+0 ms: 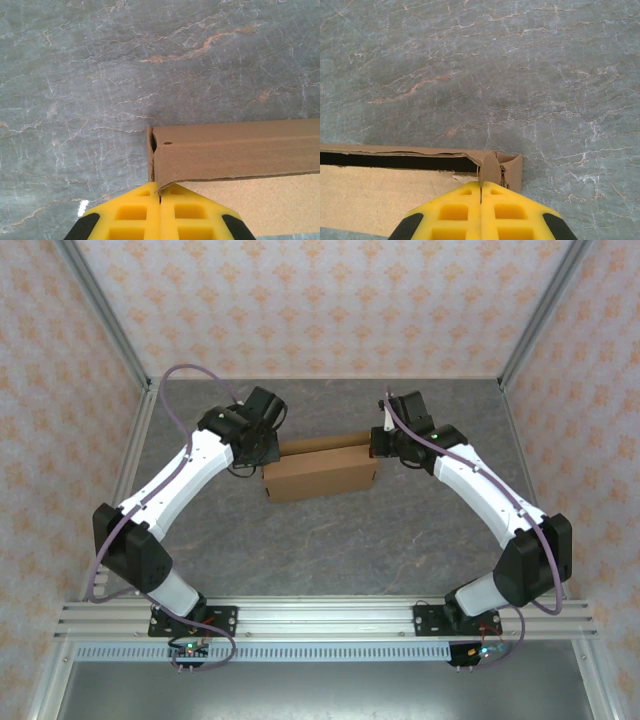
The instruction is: Fold the paper box
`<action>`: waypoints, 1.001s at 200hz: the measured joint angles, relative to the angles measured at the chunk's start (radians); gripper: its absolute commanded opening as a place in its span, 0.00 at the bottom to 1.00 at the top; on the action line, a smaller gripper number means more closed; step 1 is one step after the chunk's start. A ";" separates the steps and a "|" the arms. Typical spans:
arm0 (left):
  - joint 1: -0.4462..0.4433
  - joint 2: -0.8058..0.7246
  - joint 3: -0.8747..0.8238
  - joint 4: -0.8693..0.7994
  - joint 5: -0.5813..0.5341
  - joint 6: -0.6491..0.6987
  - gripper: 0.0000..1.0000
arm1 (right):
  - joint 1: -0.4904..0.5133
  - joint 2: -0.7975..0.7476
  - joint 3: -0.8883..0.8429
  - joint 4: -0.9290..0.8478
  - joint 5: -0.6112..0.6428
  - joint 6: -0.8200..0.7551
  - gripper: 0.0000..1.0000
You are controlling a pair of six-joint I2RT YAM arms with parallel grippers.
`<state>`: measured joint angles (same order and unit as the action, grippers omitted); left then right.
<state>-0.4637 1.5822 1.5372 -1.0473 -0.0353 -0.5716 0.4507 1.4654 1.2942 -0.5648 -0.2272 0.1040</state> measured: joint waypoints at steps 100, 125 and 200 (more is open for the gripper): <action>-0.001 -0.060 -0.093 0.098 -0.026 0.055 0.00 | -0.003 0.024 0.030 -0.026 0.003 -0.003 0.00; -0.001 -0.081 -0.123 0.129 -0.030 0.069 0.00 | -0.003 0.024 0.030 -0.026 0.003 -0.003 0.00; -0.013 -0.152 -0.232 0.240 -0.060 0.095 0.00 | -0.003 0.024 0.015 0.002 0.004 -0.003 0.00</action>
<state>-0.4763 1.4303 1.3048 -0.8070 -0.0948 -0.4770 0.4480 1.4895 1.3090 -0.5629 -0.2234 0.1013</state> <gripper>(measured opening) 0.054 0.050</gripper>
